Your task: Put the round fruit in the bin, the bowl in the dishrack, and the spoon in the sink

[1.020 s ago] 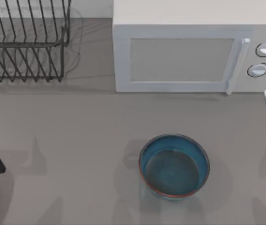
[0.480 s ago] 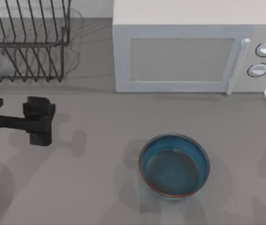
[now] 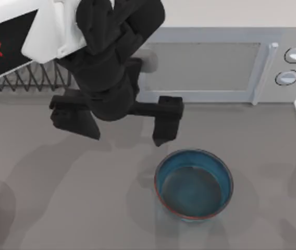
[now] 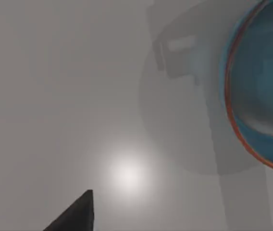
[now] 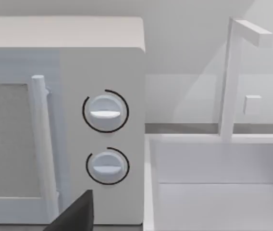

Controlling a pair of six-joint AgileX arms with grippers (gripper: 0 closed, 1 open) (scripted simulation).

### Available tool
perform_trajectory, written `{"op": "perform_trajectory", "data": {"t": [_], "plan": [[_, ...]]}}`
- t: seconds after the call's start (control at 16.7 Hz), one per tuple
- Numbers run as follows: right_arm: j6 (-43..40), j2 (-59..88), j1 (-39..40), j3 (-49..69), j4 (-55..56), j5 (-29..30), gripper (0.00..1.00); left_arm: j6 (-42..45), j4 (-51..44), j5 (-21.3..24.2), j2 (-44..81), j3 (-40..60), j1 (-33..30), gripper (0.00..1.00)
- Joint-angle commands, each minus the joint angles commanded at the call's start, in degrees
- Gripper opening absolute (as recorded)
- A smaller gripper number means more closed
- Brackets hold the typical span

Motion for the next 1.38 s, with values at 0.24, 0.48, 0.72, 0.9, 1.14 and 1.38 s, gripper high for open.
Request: {"op": "perform_trajectory", "data": {"t": [0.24, 0.48, 0.72, 0.9, 1.14, 1.38], "plan": [[0.0, 0.0, 0.0, 0.0, 0.0, 0.0, 1.0, -8.9, -16.2, 0.0, 22.8, 25.1, -7.5, 1.0], [0.0, 0.0, 0.0, 0.0, 0.0, 0.0, 1.0, -17.5, -27.1, -0.8, 39.5, 48.8, -13.0, 1.0], [0.0, 0.0, 0.0, 0.0, 0.0, 0.0, 1.0, -25.0, -32.3, -2.2, 49.4, 67.3, -16.4, 1.0], [0.0, 0.0, 0.0, 0.0, 0.0, 0.0, 1.0, -28.7, -33.4, -3.1, 53.0, 75.2, -17.7, 1.0], [0.0, 0.0, 0.0, 0.0, 0.0, 0.0, 1.0, -29.9, -33.5, -3.5, 54.0, 77.8, -18.0, 1.0], [0.0, 0.0, 0.0, 0.0, 0.0, 0.0, 1.0, -29.8, -33.4, -3.4, 53.8, 77.5, -17.7, 1.0]]}}
